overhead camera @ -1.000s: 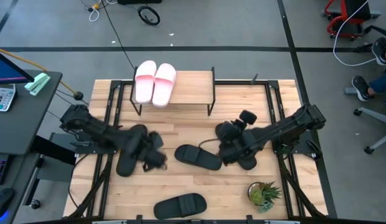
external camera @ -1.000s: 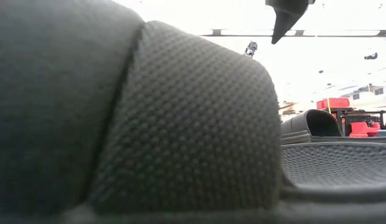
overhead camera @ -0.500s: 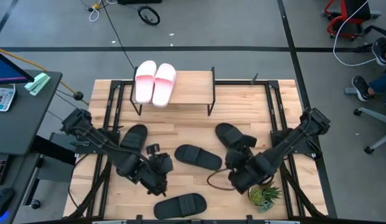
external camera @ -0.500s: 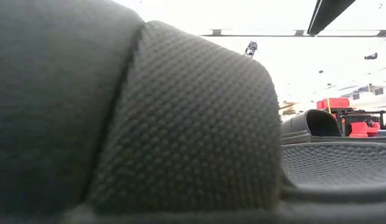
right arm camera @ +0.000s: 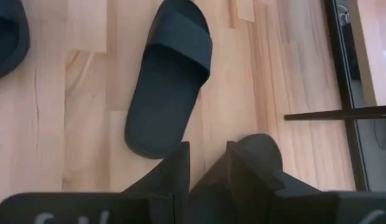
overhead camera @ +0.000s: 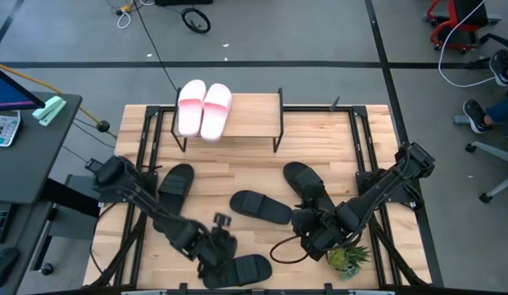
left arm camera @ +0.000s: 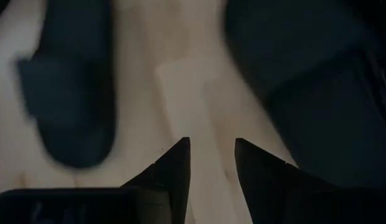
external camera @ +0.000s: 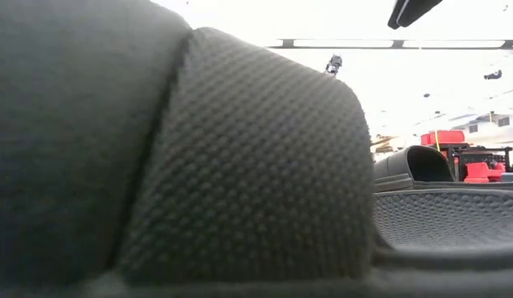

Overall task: Pick and place slides into the shelf
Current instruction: Put the black slide on the shelf

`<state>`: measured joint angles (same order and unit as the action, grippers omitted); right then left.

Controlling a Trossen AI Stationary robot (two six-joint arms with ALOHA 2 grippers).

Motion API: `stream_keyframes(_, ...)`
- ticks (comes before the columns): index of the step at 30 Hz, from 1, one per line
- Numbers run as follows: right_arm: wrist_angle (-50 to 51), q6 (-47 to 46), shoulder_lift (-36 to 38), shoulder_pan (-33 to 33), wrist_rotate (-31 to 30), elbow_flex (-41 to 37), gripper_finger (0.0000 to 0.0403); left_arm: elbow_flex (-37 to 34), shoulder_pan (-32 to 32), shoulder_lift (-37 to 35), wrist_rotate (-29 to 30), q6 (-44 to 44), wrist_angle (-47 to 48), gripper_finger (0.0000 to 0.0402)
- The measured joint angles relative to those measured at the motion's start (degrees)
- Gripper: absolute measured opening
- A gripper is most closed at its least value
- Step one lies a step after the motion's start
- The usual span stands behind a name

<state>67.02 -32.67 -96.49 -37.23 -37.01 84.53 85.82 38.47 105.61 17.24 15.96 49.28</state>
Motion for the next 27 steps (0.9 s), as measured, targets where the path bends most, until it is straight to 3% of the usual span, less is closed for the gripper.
stream_keyframes(4, -0.01, -0.03, 0.00, 0.04, 0.00, 0.02, 0.0109, 0.00, 1.82, 4.12, 0.03, -9.29, -1.11, 0.0138)
stream_keyframes(13, 0.01, 0.23, 0.00, 0.04, 0.02, 0.02, 0.0109, 0.00, 3.55, 8.57, 3.06, -11.72, -10.05, 0.0168)
stream_keyframes(19, 0.00, -0.56, 0.00, 0.02, 0.02, 0.02, 0.0109, 0.00, 3.78, 8.56, 3.13, -13.68, -10.62, 0.0167)
stream_keyframes(27, -0.04, -8.48, 0.00, 0.03, 0.02, 0.02, 0.0109, 0.00, 3.92, 8.56, 3.10, -15.14, -12.35, 0.0165)
